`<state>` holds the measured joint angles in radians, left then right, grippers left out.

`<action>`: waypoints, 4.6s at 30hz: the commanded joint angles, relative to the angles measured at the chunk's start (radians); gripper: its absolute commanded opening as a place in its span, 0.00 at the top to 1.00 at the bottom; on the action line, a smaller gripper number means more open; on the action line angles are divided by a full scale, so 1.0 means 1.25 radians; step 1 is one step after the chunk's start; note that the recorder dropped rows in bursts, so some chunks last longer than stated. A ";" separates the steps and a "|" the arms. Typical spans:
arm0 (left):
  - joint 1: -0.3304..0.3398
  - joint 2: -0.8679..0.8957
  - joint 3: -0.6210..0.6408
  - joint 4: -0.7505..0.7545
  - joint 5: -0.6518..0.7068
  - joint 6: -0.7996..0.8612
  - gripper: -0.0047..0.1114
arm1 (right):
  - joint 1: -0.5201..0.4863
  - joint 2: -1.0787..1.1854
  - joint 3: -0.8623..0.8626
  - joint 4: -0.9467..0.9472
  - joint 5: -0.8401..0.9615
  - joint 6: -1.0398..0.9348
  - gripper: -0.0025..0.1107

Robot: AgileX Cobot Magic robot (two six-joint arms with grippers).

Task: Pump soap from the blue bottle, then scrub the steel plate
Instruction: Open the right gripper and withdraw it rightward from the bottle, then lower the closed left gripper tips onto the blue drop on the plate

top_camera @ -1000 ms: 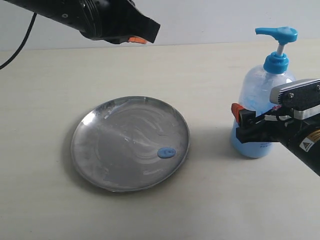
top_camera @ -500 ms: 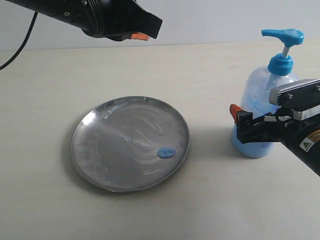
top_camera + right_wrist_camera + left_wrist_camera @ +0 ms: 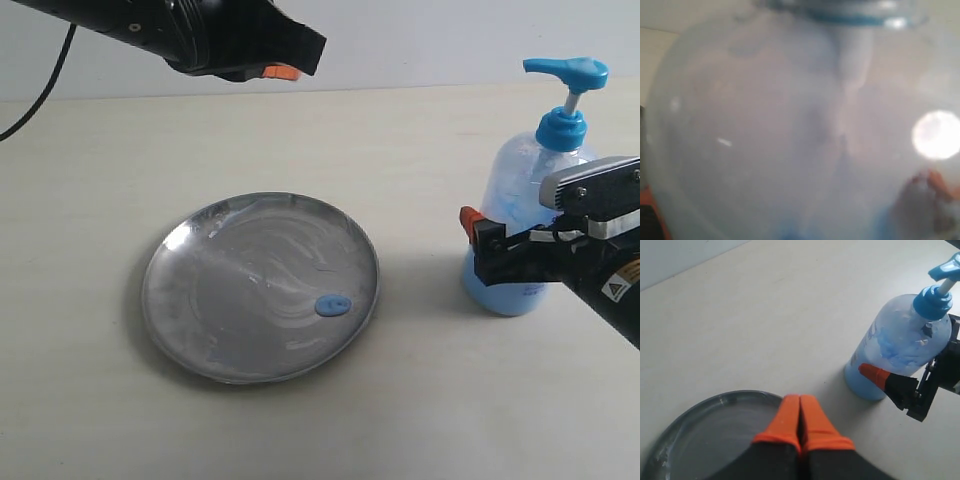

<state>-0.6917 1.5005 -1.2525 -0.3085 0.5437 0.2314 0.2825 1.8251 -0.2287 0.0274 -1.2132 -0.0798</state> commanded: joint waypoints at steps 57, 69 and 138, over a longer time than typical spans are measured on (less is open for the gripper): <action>-0.004 -0.008 0.004 -0.017 0.258 0.001 0.96 | -0.003 -0.793 -0.280 0.009 1.645 0.015 0.90; -0.004 -0.011 0.069 -0.028 0.266 -0.001 0.96 | -0.003 -0.961 -0.277 0.012 1.612 0.014 0.98; -0.006 0.401 0.088 -0.269 -0.003 0.108 0.96 | -0.003 -1.402 -0.180 0.033 1.484 -0.003 0.98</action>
<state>-0.6917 1.9982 -1.1457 -0.6300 0.5491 0.3557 0.2825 0.0780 -0.4593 0.0653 0.6548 -0.0817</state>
